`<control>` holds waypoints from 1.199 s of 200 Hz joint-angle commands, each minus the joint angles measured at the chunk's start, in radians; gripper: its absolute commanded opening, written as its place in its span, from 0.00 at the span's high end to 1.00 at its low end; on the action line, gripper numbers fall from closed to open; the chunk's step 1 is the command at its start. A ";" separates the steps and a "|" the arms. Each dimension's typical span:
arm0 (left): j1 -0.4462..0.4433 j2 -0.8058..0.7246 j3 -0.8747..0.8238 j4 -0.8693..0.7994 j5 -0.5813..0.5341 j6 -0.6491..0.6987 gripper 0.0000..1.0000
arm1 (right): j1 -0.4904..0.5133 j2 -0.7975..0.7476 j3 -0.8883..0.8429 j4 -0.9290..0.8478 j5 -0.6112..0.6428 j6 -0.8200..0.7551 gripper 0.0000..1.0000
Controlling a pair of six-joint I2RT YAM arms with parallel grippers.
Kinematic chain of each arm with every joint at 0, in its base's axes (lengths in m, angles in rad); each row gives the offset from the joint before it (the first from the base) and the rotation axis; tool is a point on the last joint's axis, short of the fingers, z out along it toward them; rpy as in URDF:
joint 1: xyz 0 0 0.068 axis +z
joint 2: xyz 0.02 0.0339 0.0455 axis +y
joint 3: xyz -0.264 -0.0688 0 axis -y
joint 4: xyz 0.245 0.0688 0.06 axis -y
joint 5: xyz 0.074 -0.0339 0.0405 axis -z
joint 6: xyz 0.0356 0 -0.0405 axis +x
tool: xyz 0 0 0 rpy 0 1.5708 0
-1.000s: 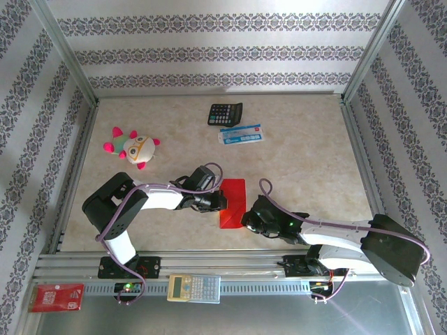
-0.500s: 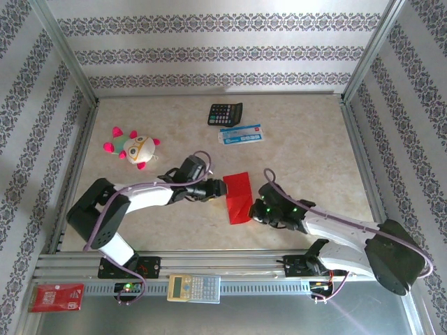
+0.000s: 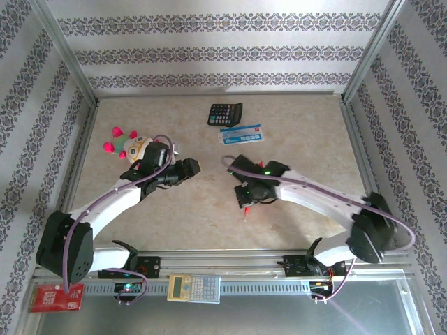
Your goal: Fold a paper plane with a square sheet of paper (pick it up from the middle)
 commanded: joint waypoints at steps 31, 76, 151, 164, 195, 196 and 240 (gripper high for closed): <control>0.024 -0.009 -0.084 -0.072 0.010 -0.018 0.49 | 0.154 0.169 0.030 0.129 -0.088 0.043 0.98; 0.020 0.028 -0.089 0.001 0.119 -0.055 0.53 | 0.161 0.141 -0.094 0.349 -0.184 0.114 0.93; -0.039 0.210 -0.055 0.258 0.237 -0.208 0.74 | 0.161 0.060 -0.268 0.562 -0.194 0.152 0.87; -0.065 0.242 -0.032 0.263 0.241 -0.209 0.79 | 0.160 0.052 -0.289 0.583 -0.191 0.152 0.87; -0.111 0.326 0.007 0.304 0.244 -0.225 0.84 | 0.160 0.041 -0.325 0.619 -0.185 0.163 0.87; -0.112 0.329 0.010 0.304 0.245 -0.225 0.84 | 0.161 0.040 -0.326 0.620 -0.185 0.163 0.87; -0.167 0.486 0.103 0.282 0.252 -0.187 0.86 | 0.161 0.033 -0.349 0.649 -0.177 0.174 0.86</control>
